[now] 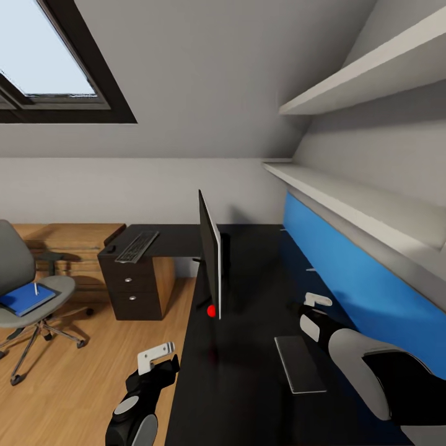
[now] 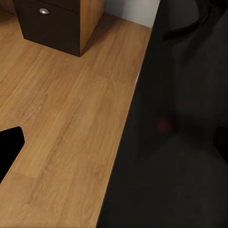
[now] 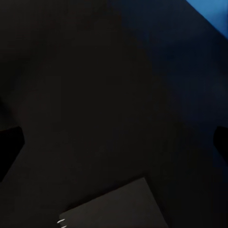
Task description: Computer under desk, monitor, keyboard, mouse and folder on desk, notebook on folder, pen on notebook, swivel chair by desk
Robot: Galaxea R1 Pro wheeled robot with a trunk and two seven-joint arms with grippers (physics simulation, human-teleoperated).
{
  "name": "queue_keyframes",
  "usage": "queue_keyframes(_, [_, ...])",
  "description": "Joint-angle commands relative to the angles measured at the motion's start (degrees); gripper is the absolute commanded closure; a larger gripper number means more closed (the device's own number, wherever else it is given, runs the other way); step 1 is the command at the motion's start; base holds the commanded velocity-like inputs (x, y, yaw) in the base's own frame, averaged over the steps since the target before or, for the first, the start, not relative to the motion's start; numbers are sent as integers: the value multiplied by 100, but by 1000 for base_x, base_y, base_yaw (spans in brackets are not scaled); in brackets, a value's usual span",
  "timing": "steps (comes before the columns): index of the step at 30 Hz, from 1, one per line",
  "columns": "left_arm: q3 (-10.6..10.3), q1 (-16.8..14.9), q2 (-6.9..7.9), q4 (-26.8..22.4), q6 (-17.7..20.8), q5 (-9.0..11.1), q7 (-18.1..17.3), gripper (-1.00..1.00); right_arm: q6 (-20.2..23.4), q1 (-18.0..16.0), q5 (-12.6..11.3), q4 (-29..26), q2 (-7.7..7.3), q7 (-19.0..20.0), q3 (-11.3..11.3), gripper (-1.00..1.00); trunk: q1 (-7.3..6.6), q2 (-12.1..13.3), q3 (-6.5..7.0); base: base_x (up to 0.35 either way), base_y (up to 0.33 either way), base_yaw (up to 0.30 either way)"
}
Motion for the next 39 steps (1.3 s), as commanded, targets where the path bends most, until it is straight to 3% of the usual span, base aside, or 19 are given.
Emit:
queue_keyframes(1, [-8,-6,1,-7,10,52,52,-100,-16,-5,-58,2,-1,-13,49,-100,24,-49,-27,0,0,0])
queue_keyframes(10, [23,-6,4,-7,11,52,52,-100,-15,-5,-53,-3,-5,-24,49,-100,221,-409,-189,0,0,0])
queue_keyframes(13, [199,-6,10,-7,16,60,52,-100,-15,-5,-52,-8,-9,-25,49,-100,287,-530,-242,0,0,0])
queue_keyframes(15, [566,-6,10,-7,26,71,47,-100,-15,-5,-52,-13,-12,-25,49,-100,331,-610,-278,0,0,0])
queue_keyframes(16, [991,-6,10,-7,32,83,29,-100,-15,-5,-52,-17,-13,-27,49,-100,353,-650,-296,0,0,0])
queue_keyframes(17, [1209,-6,13,-7,35,88,21,-100,-15,-5,-52,-17,-14,-28,49,-100,375,-690,-314,0,0,0])
queue_keyframes(21, [1520,-6,23,-7,38,93,12,-100,-15,-5,-52,-19,-14,-32,49,-100,463,-851,-386,0,0,0])
queue_keyframes(27, [1656,-6,24,-7,39,96,8,-100,-15,-5,-49,-25,-19,-34,49,-100,595,-1091,-494,0,0,0])
queue_keyframes(39, [1683,-6,20,-24,39,97,8,-100,93,-5,-45,-28,-23,-49,57,-100,858,-1573,-709,0,0,0])
